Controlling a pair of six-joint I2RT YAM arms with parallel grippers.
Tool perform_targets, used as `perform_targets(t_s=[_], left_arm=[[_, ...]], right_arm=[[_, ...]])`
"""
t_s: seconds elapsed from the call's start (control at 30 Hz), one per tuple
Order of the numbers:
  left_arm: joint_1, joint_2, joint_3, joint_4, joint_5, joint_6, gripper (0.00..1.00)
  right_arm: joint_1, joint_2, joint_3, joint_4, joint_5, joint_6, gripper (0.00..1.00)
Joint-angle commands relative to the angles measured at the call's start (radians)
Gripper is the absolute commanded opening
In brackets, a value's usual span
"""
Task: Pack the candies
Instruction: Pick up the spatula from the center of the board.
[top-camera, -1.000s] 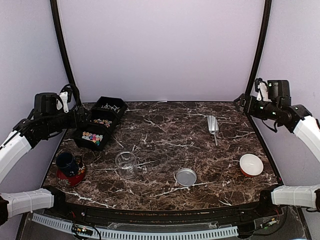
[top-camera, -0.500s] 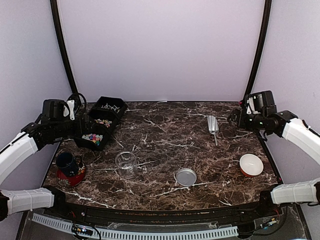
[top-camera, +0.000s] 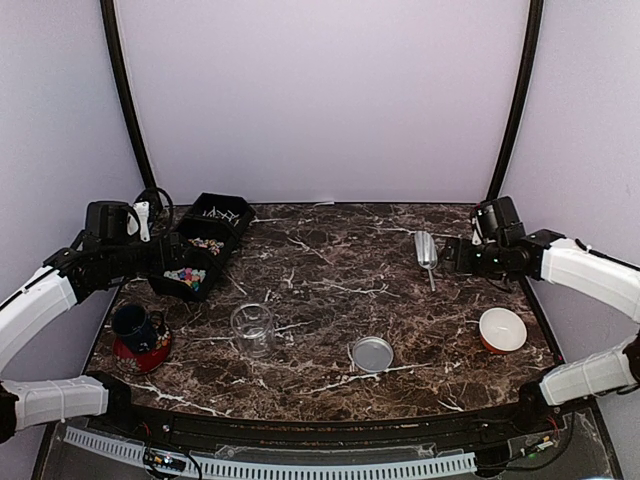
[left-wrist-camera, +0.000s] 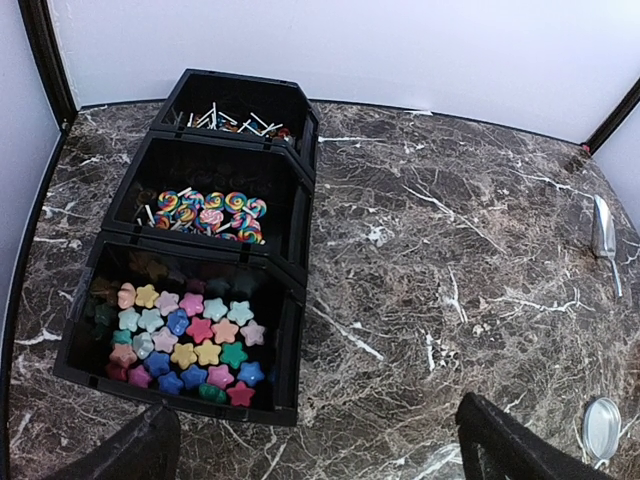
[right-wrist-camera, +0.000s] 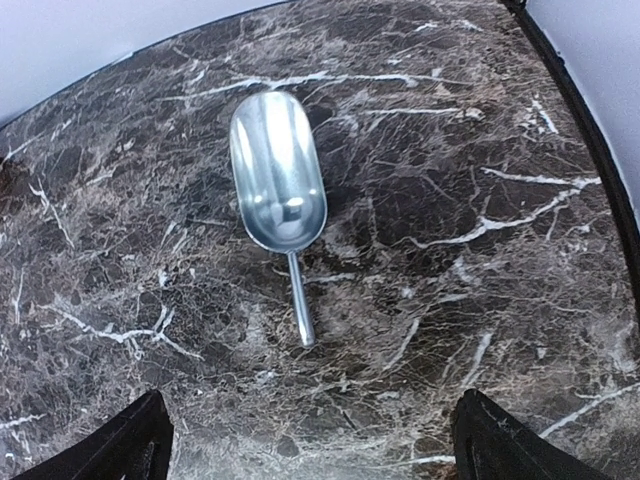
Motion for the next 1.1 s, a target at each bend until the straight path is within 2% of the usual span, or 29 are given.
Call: perform_targets(t_s=[0.0,0.5,0.6,0.73,0.87,1.07], left_arm=[[0.017,-0.021,-0.014,0.025,0.008,-0.006,0.99],[0.039,-0.022,-0.017,0.024,0.023,-0.005,0.99],[0.043,-0.019,-0.017,0.025,0.026,-0.005,0.99],[0.047,-0.018,-0.018,0.024,0.027,-0.004,0.99],[0.053,-0.018,-0.019,0.025,0.028,-0.005,0.99],[0.057,-0.017,-0.019,0.026,0.032,-0.006,0.99]], right_arm=[[0.062,0.081,0.016,0.069,0.025,0.003,0.98],[0.086,0.360,0.096,0.162,0.066,-0.097,1.00],[0.086,0.418,0.123,0.174,0.071,-0.112,0.98],[0.085,0.486,0.148,0.196,0.085,-0.134,0.91],[0.079,0.537,0.163,0.215,0.084,-0.139,0.78],[0.058,0.584,0.162,0.248,0.055,-0.125,0.70]])
